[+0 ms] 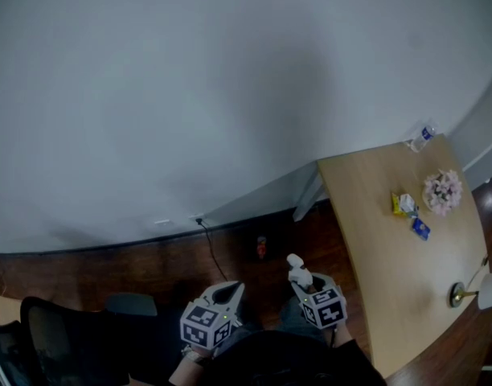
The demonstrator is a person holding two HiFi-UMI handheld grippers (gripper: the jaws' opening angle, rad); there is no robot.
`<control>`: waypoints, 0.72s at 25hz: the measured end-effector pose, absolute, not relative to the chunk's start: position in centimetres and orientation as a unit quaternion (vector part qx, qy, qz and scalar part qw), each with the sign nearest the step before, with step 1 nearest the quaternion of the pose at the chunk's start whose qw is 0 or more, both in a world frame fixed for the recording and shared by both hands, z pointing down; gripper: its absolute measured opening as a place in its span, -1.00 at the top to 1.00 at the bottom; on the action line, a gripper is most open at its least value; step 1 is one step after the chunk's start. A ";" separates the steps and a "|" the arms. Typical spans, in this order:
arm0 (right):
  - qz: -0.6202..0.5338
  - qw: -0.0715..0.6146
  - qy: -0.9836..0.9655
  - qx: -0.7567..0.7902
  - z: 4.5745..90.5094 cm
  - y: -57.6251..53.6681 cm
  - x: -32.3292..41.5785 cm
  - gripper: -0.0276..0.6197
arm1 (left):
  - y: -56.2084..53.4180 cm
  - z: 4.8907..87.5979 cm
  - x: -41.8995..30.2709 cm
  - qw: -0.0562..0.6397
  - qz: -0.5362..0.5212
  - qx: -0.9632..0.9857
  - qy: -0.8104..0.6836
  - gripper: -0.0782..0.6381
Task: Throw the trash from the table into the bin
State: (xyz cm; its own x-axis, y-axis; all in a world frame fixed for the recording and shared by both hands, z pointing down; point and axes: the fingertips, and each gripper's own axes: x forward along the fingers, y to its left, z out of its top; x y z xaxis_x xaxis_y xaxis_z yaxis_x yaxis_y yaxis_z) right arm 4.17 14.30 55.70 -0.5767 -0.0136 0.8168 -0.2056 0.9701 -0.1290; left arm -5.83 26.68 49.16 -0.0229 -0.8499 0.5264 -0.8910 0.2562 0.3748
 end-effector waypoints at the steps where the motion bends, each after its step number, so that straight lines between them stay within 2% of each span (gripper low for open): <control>1: 0.103 0.463 -0.878 0.056 56.1 14.8 4.1 0.37 | 27.1 49.5 -6.2 0.348 0.028 0.605 -0.715 0.77; 10: 0.132 0.501 -0.854 0.044 61.6 11.7 1.3 0.37 | 24.9 52.7 -9.2 0.388 0.019 0.560 -0.732 0.77; 18: 0.159 0.539 -0.826 0.031 72.7 8.0 -4.6 0.37 | 20.8 57.9 -12.1 0.421 0.035 0.509 -0.750 0.76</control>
State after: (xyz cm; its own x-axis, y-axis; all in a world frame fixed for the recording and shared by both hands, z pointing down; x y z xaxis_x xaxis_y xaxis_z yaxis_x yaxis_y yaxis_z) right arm -4.65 8.00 72.69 -0.4165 0.1197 0.9012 -0.2238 0.9473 -0.2293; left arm -12.13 20.85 57.93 -0.1263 -0.7343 0.6670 -0.7932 0.4785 0.3766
